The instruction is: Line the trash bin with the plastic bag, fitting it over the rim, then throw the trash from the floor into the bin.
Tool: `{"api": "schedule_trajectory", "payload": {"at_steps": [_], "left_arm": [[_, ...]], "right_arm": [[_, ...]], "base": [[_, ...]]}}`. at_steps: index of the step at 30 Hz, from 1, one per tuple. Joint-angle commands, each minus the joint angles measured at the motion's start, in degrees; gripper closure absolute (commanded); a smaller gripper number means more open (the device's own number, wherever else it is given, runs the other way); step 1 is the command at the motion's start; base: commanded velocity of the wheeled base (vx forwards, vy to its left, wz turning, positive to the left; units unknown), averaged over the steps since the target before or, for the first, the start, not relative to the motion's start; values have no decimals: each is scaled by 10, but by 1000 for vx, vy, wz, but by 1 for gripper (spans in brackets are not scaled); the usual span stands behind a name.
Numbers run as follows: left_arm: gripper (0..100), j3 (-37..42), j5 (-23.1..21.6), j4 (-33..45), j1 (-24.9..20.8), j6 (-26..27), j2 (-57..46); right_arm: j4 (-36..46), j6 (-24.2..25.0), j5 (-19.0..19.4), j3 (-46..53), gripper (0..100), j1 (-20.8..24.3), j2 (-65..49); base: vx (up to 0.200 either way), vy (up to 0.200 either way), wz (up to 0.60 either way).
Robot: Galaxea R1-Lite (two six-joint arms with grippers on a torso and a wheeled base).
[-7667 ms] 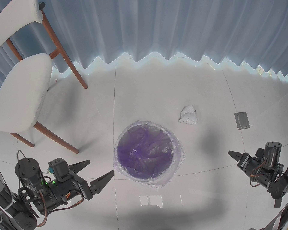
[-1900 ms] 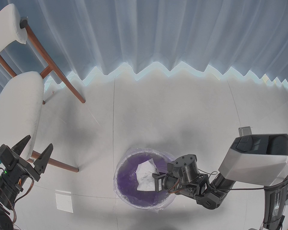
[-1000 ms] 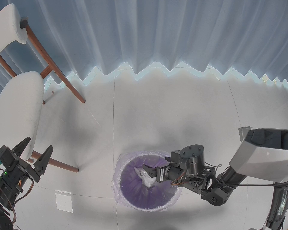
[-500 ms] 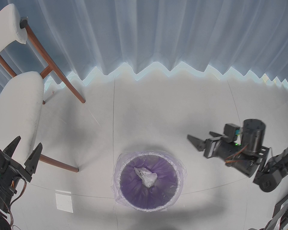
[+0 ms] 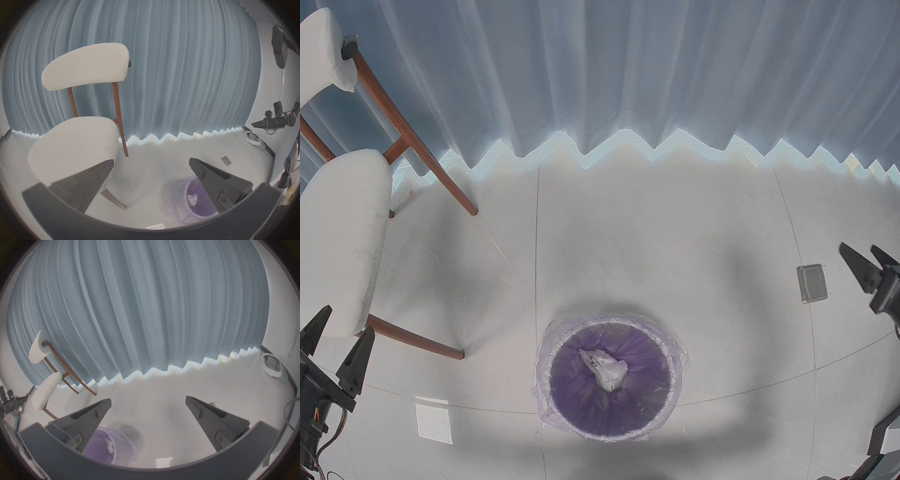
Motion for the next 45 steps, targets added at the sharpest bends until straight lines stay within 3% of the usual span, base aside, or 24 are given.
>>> {"api": "schedule_trajectory", "payload": {"at_steps": [1, 3, 8, 11, 13, 15, 16, 17, 20, 23, 26, 28, 29, 30, 31, 33, 35, 38, 40, 42, 44, 45], "left_arm": [[0, 10, -13, 93, -93, -17, -136], [0, 10, -10, 110, -108, -14, -153], [0, 10, -3, 195, -95, -12, -215], [0, 10, 21, 320, -72, 3, -315], [0, 10, 83, 487, -50, 19, -396], [0, 7, 121, 487, -51, 19, -373], [0, 7, 121, 487, -51, 19, -373], [0, 10, 134, 473, -51, 12, -372], [0, 10, 142, 474, -51, 1, -372], [0, 10, 203, 475, -51, -9, -373], [0, 10, 234, 475, -50, -19, -373], [0, 10, 242, 475, -50, -21, -373], [0, 10, 259, 476, -50, -32, -373], [0, 10, 267, 476, -36, -40, -373], [0, 10, 266, 479, -7, -39, -373], [0, 10, 255, 478, 56, -17, -374], [0, 10, 251, 477, 41, 15, -374], [0, 10, 225, 476, 36, 32, -377], [0, 10, 169, 475, -1, 47, -430], [0, 10, 131, 473, 11, 45, -430], [0, 10, 115, 474, 9, 35, -429], [0, 10, 114, 475, 8, 25, -429]], "right_arm": [[141, -86, -11, 102, 0, -73, -324], [148, -92, -12, 119, 0, -79, -352], [165, -99, -13, 166, 0, -97, -412], [199, -113, -14, 229, 0, -110, -501], [303, -106, -26, 229, 0, -127, -550], [335, -90, -29, 219, 0, -158, -577], [335, -90, -29, 219, 0, -158, -577], [328, -46, -29, 221, 0, -149, -579], [329, -19, -28, 221, 0, -150, -578], [327, -21, -17, 221, 0, -150, -578], [327, -33, -13, 221, 0, -150, -577], [326, -49, -12, 222, 0, -150, -578], [326, -83, -4, 222, 0, -150, -578], [325, -103, 26, 222, 0, -150, -577], [320, -106, 47, 224, 0, -150, -577], [312, -91, 45, 227, 0, -150, -577], [315, -37, 19, 227, 0, -150, -578], [314, -44, 14, 228, 0, -151, -577], [315, -41, 14, 227, 0, -151, -577], [315, -37, 13, 228, 0, -151, -577], [313, -50, 14, 228, 0, -151, -577], [313, -84, 17, 228, 0, -151, -577]], "base": [[0, 0, 0], [0, 0, 0], [0, 0, 0], [0, 0, 0], [0, 0, 0], [0, 0, 0], [0, 0, 0], [0, 0, 0], [0, 0, 0], [0, 0, 0], [0, 0, 0], [0, 0, 0], [0, 0, 0], [0, 0, 0], [0, 0, 0], [0, 0, 0], [0, 0, 0], [0, 0, 0], [0, 0, 0], [0, 0, 0], [0, 0, 0], [0, 0, 0]]}}
